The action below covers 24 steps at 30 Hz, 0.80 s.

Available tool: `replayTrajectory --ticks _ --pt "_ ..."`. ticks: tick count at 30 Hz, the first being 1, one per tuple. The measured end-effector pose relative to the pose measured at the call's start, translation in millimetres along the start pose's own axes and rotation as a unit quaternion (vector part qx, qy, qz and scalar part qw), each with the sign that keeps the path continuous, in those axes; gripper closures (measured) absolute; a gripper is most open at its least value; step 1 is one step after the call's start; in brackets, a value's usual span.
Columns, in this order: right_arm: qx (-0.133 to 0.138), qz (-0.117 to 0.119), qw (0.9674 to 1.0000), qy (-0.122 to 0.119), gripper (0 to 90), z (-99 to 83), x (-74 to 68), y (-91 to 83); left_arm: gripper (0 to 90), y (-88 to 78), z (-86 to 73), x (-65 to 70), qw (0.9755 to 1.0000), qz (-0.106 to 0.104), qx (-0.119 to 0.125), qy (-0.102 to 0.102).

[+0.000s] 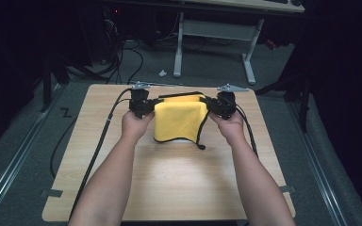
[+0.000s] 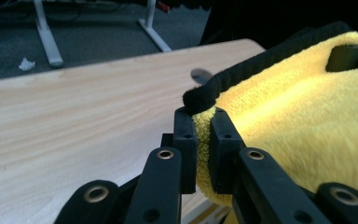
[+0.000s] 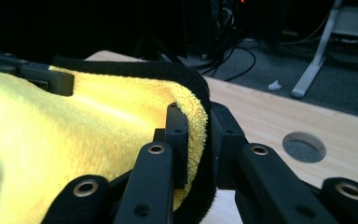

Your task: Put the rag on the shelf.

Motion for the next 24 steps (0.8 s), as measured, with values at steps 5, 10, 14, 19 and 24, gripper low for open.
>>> replayTrajectory --ticks 5,10,14,19,24 --pt "-0.015 0.003 0.9999 0.009 79.8 -10.5 -0.2 7.9 83.2 3.1 -14.0 -5.5 0.9998 -0.011 0.003 -0.014" --pt "-0.034 0.012 0.999 0.027 76.7 -19.5 2.7 11.9 83.2 4.9 -22.7 -5.5 0.9998 -0.008 -0.004 -0.018" --pt "-0.036 0.018 0.9984 0.04 73.3 -25.1 4.6 14.5 82.9 4.3 -28.8 -6.0 0.9996 -0.01 -0.004 -0.024" --pt "-0.04 0.012 0.9979 0.049 60.8 -26.3 7.5 14.1 80.7 1.7 -32.3 -4.4 0.9994 -0.014 -0.003 -0.032" --pt "-0.04 -0.014 0.9984 0.038 53.6 -24.4 11.2 10.9 78.5 0.6 -33.1 -2.2 0.9997 -0.009 -0.005 -0.022"
Point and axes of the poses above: each handheld gripper's, and its own axes: y roughly forward along the jaws, z roughly out of its top, x roughly to its right, the point moved 5 cm from there along y, roughly forward along the jaws, and after that the axes turned 13 degrees about -z, right-handed, at the moved point
